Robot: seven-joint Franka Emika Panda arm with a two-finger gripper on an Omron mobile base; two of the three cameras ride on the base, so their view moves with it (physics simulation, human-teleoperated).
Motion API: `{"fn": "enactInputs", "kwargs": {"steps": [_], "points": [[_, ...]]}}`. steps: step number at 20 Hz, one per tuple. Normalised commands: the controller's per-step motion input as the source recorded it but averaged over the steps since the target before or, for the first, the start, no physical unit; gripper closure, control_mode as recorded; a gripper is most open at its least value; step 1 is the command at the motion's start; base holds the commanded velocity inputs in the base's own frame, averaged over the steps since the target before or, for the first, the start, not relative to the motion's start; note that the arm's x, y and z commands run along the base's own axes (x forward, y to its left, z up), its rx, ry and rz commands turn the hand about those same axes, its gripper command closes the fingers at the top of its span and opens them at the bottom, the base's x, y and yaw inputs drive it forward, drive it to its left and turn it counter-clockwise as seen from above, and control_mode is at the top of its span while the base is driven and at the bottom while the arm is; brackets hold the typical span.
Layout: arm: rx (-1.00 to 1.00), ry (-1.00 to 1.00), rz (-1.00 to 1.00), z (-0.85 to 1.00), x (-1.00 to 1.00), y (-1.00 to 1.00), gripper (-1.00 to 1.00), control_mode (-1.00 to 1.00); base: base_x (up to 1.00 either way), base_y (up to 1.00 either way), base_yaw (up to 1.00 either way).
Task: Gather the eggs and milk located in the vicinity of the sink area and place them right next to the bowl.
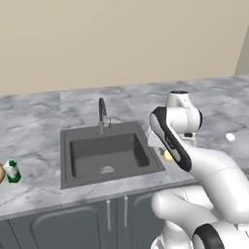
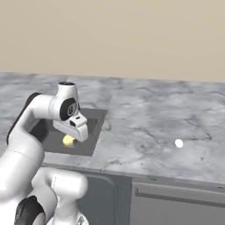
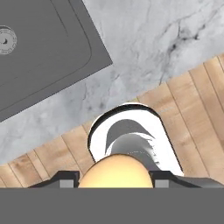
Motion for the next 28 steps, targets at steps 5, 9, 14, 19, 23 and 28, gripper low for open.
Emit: {"fn": "enactInputs", "kwargs": {"steps": [5, 9, 14, 19, 23, 28], "points": [[0.0, 0.0, 0.0, 0.0, 0.0, 0.0, 1.0, 1.0, -0.04, 1.0, -0.07], [0.0, 0.0, 0.0, 0.0, 0.0, 0.0, 1.0, 1.0, 0.0, 1.0, -0.03], [0.0, 0.0, 0.0, 0.0, 0.0, 0.0, 1.0, 1.0, 0.0, 1.0, 0.0], [0.0, 0.0, 0.0, 0.0, 0.0, 0.0, 1.0, 1.0, 0.0, 1.0, 0.0], [0.0, 0.0, 0.0, 0.0, 0.0, 0.0, 1.0, 1.0, 0.0, 0.98, 0.0], [0.01, -0.01, 0.0, -0.04, 0.0, 0.05, 1.0, -1.0, 0.0, 0.29, 0.0]]}}
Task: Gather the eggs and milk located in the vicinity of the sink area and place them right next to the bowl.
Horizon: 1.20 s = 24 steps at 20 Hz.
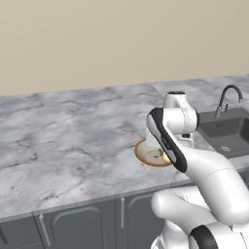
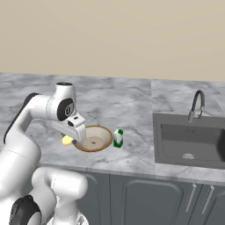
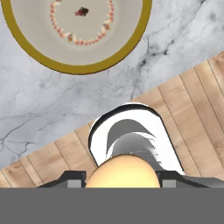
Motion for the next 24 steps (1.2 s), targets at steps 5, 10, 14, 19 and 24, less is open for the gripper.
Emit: {"fn": "enactInputs", "kwargs": {"steps": [5, 10, 14, 19, 24], "points": [[0.0, -0.01, 0.04, 0.0, 0.04, -0.17, 1.0, -1.0, 0.0, 0.0, 0.0], [0.03, -0.47, 0.26, -0.04, 0.0, -0.78, 1.0, -1.0, 0.0, 0.0, 0.0], [0.0, -0.55, 0.4, -0.26, 0.04, -0.56, 1.0, -1.0, 0.0, 0.0, 0.0], [0.06, -0.29, 0.53, -0.14, 0.07, -0.59, 1.0, -1.0, 0.0, 0.0, 0.0], [0.01, 0.0, 0.35, -0.02, 0.18, -0.97, 1.0, -1.0, 0.0, 0.0, 0.0]]}}
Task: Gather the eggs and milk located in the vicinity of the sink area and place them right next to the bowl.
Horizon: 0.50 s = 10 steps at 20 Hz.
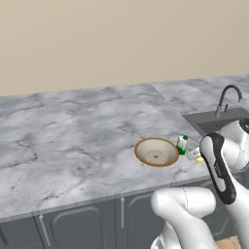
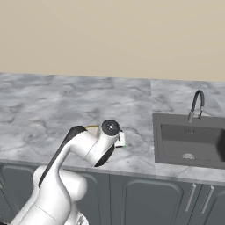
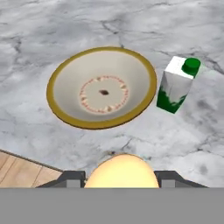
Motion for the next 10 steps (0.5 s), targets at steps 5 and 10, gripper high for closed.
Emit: {"fn": "enactInputs", "kwargs": {"steps": [5, 10], "points": [[0.0, 0.0, 0.44, -0.27, 0.37, -0.51, 1.0, -1.0, 0.0, 0.0, 0.0], [-0.04, 0.0, 0.48, -0.2, 0.33, -0.09, 1.0, -1.0, 0.0, 0.0, 0.0]]}}
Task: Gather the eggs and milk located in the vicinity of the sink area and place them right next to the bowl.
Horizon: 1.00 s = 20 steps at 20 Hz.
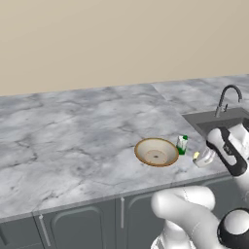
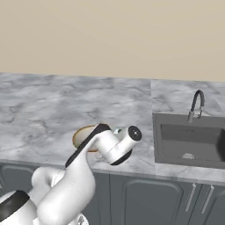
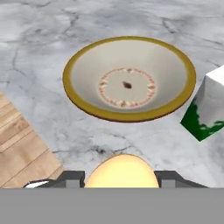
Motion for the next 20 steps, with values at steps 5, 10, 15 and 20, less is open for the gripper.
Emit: {"fn": "enactInputs", "kwargs": {"steps": [5, 10, 15, 20], "points": [[-0.01, -0.19, 0.35, -0.01, 0.19, -0.4, 1.0, -1.0, 0.0, 0.0, 0.0], [0.0, -0.24, -0.01, -0.11, 0.21, 0.08, 1.0, -1.0, 0.0, 0.0, 0.0], [0.0, -0.1, -0.1, -0.3, 0.05, 0.2, 1.0, -1.0, 0.0, 0.0, 0.0], [0.0, 0.0, -0.13, -0.36, 0.07, 0.26, 1.0, -1.0, 0.0, 0.0, 0.0]]}}
